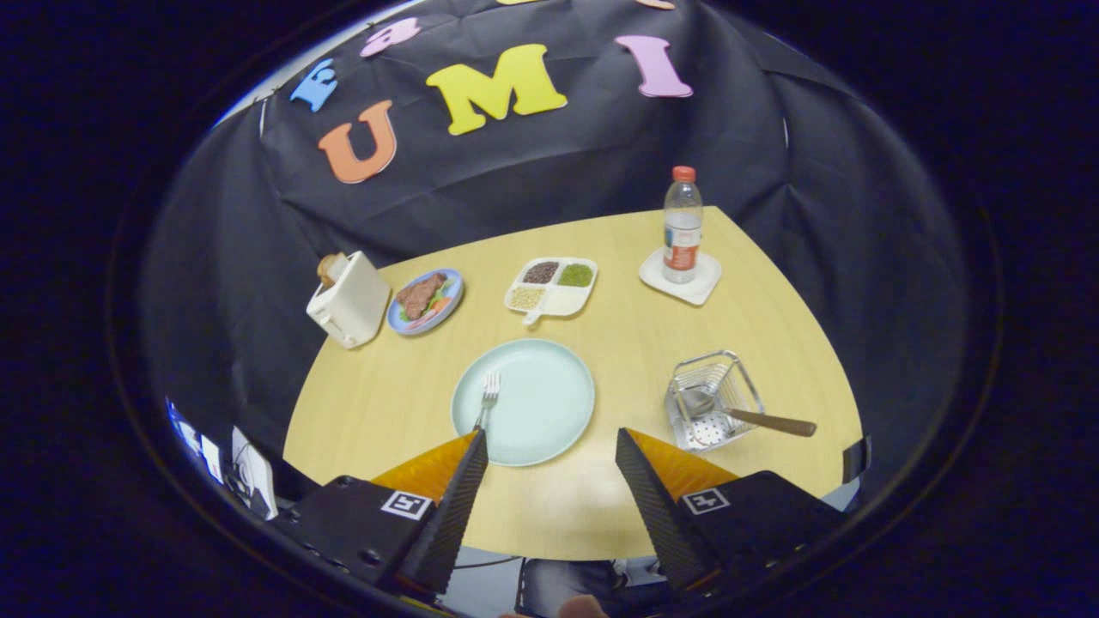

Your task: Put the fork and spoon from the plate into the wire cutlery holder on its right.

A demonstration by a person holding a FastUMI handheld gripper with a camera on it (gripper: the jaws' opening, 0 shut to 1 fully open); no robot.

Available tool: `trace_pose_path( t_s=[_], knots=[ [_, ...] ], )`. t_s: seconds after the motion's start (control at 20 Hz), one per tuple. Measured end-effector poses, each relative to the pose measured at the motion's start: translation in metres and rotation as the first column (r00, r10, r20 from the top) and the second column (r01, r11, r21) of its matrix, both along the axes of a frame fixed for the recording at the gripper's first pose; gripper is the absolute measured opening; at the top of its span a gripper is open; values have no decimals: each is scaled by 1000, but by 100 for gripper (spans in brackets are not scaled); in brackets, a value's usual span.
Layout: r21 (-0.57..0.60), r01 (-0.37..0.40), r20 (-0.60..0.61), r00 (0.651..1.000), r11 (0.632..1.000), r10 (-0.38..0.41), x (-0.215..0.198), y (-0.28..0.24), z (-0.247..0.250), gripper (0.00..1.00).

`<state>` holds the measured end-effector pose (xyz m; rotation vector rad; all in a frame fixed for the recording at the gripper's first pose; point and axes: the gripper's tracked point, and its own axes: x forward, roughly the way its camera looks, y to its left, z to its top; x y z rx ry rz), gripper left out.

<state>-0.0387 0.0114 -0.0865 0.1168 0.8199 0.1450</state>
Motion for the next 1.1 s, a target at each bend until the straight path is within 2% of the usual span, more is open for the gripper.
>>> trace_pose_path(
  t_s=[0.15, 0.35, 0.9, 1.1],
  knots=[
    [-5, -24, -3, 1000, 1000, 24, 5, 35, -17, 90],
    [-15, -20, -11, 1000, 1000, 20, 9, 58, -37, 90],
    [7, -11, -203, 979, 1000, 12, -10, 117, -118, 90],
    [6, 7, -247, 969, 1000, -5, 1, 125, -146, 90]
  ],
)
